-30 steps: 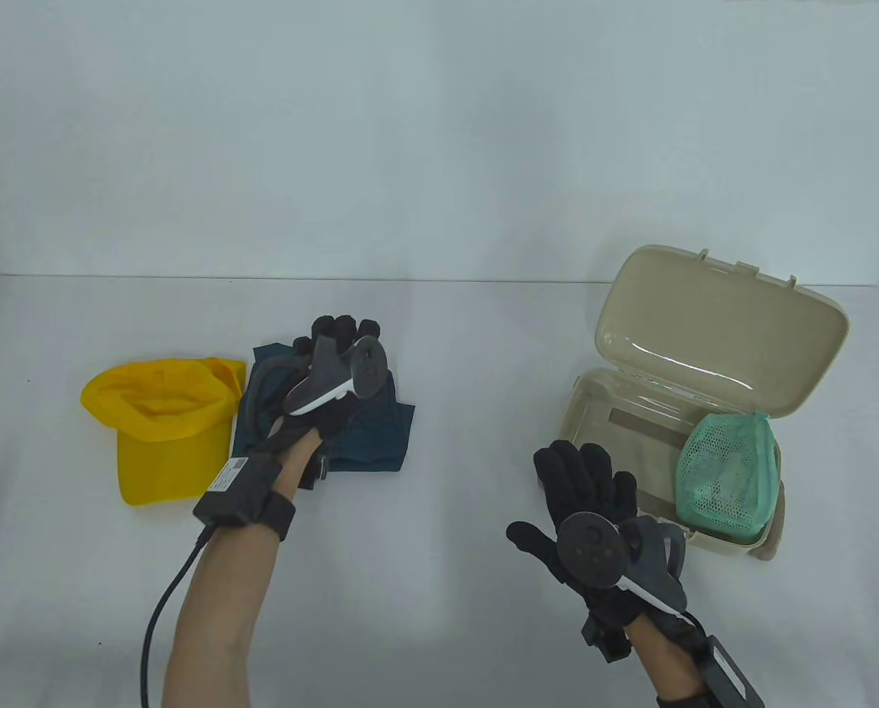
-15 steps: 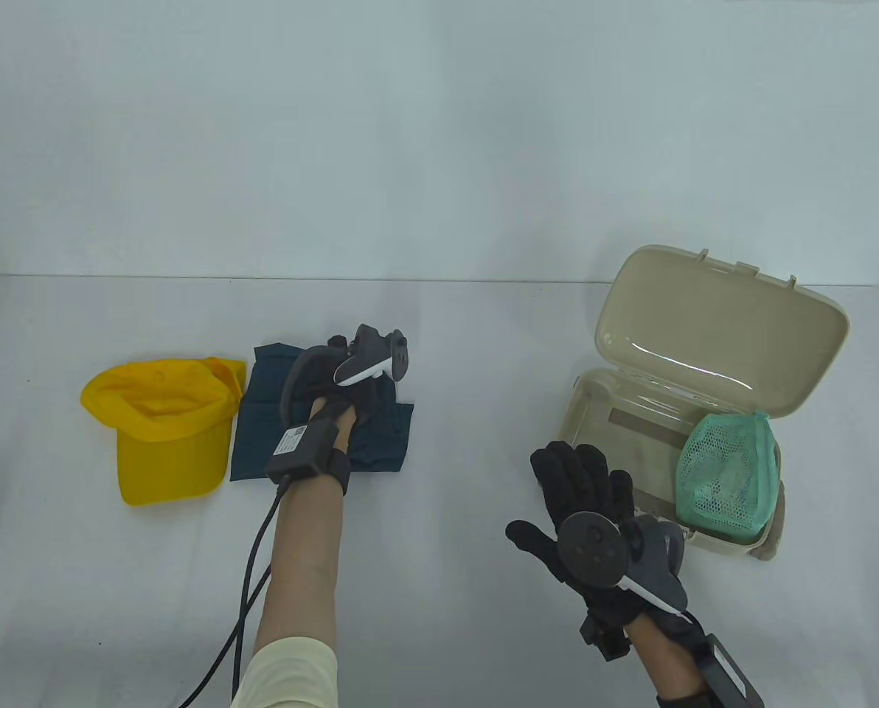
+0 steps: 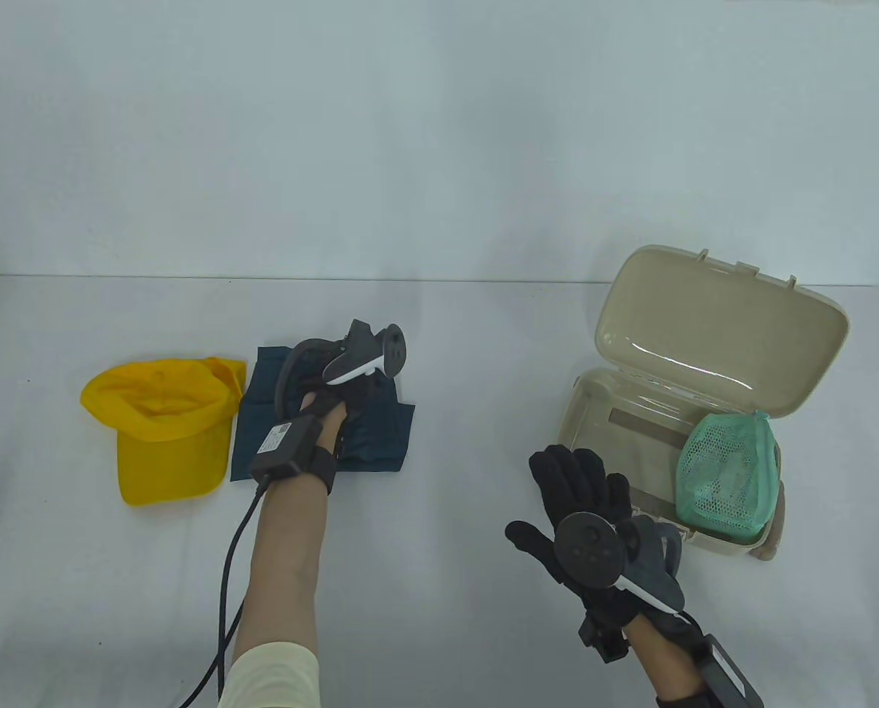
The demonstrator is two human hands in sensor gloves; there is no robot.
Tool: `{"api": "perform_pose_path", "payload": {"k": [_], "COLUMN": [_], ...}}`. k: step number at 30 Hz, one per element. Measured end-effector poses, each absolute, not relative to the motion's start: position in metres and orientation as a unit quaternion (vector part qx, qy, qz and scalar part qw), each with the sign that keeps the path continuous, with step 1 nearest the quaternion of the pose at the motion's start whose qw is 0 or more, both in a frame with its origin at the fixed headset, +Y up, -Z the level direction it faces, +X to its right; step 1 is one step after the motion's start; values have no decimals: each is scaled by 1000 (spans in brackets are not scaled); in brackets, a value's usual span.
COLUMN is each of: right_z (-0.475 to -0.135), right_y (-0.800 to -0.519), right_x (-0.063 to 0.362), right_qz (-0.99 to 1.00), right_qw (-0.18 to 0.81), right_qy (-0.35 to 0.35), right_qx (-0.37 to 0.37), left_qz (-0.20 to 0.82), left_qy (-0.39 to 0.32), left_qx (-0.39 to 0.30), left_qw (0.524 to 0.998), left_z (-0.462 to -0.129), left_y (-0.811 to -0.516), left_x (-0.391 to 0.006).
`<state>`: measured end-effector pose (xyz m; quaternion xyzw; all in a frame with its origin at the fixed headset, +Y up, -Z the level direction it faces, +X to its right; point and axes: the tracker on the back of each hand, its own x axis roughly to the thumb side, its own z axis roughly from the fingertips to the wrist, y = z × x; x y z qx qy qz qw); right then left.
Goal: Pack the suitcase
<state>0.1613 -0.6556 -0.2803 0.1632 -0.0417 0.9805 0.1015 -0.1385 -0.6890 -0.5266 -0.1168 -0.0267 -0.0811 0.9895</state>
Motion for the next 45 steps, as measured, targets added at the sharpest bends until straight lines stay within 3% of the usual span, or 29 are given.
{"api": "perform_pose_path", "payload": {"k": [8, 13, 17, 19, 21, 23, 26, 32, 34, 36, 40, 45], "right_z": [-285, -286, -285, -285, -287, -287, -286, -286, -287, -288, -288, -289], "right_y": [-662, -663, -658, -657, -658, -659, -657, -653, -652, -651, -647, -644], "right_x": [162, 162, 167, 168, 169, 168, 169, 180, 184, 187, 193, 198], "right_qz": [982, 983, 983, 983, 983, 984, 984, 985, 985, 984, 984, 982], "right_qw": [106, 105, 112, 115, 117, 114, 114, 126, 131, 138, 146, 157], "right_qy": [-20, -17, -30, -32, -28, -25, -32, -53, -55, -58, -68, -68], "right_qx": [156, 150, 143, 140, 138, 137, 133, 108, 99, 92, 80, 75], "left_qz": [31, 28, 46, 71, 55, 8, 1, -9, -11, 18, 93, 70], "left_qy": [8, 81, 141, 140, 106, 62, -19, -118, -129, -143, -228, -234], "left_qx": [-33, 119, 246, 313, 347, 371, 338, 9, -53, -91, -249, -183], "left_qw": [999, 989, 958, 937, 930, 926, 941, 993, 990, 985, 937, 952], "left_z": [-508, -490, -452, -428, -406, -390, -376, -378, -375, -372, -365, -361], "left_y": [-592, -488, -396, -363, -348, -358, -417, -657, -697, -715, -726, -698], "left_x": [-196, -233, -251, -246, -226, -195, -140, -45, -30, -17, 4, -17]}}
